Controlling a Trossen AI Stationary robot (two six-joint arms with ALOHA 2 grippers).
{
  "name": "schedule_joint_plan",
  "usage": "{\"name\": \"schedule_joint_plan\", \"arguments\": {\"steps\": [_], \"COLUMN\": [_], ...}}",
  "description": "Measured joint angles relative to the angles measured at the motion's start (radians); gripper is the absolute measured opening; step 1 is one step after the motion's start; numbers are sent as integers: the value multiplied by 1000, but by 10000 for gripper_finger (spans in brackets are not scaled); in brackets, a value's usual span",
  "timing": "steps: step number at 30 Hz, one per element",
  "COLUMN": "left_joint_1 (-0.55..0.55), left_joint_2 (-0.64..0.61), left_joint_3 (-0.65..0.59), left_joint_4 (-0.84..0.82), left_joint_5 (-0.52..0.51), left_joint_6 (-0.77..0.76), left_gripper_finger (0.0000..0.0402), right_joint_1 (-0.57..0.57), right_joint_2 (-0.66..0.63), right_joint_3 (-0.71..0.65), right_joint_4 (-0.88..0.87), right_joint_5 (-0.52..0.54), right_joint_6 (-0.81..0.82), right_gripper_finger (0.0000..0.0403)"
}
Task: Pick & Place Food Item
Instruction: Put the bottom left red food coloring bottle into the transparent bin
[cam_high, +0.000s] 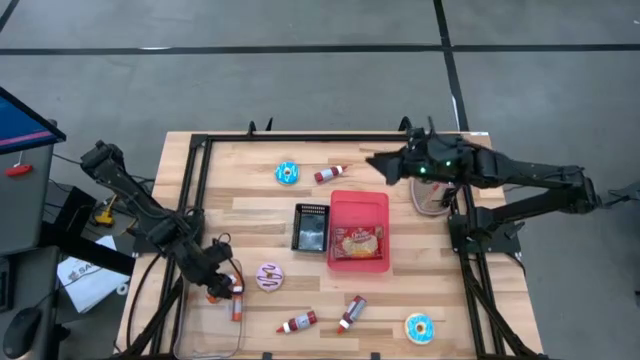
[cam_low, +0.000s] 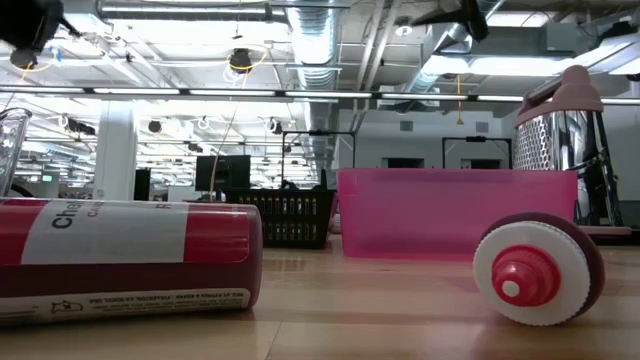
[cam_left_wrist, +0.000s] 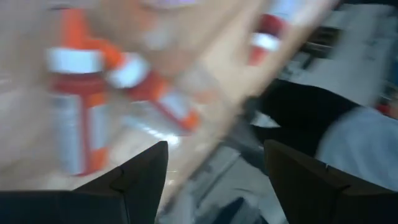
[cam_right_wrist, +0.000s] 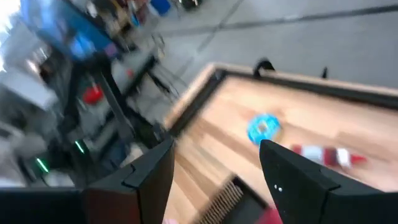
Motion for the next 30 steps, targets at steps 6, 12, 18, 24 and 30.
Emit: {"name": "schedule_joint_plan", "arguments": {"steps": [6, 12, 18, 24, 30], "left_joint_1": [-27, -65, -63, 26, 157], "left_joint_2": [-25, -17, 49, 193, 264], "left_joint_3": [0, 1, 9, 141, 267], "left_joint_4": [238, 501, 739, 726, 687], "left_joint_5": [0, -1, 7, 277, 395], "left_joint_6": [67, 73, 48, 148, 330], "left_gripper_finger": [261, 255, 250, 250, 250], "right_joint_1": [72, 149, 219, 266, 293], "right_joint_2": [15, 39, 92, 121, 92], "right_joint_3": [0, 0, 0, 0, 0], "right_joint_4": [-68, -239, -341, -233, -182], "right_joint_5": [-79, -225, -235, -234, -230], "right_joint_6": [-38, -128, -88, -40, 14], "right_gripper_finger": [227, 227, 228, 228, 228]}}
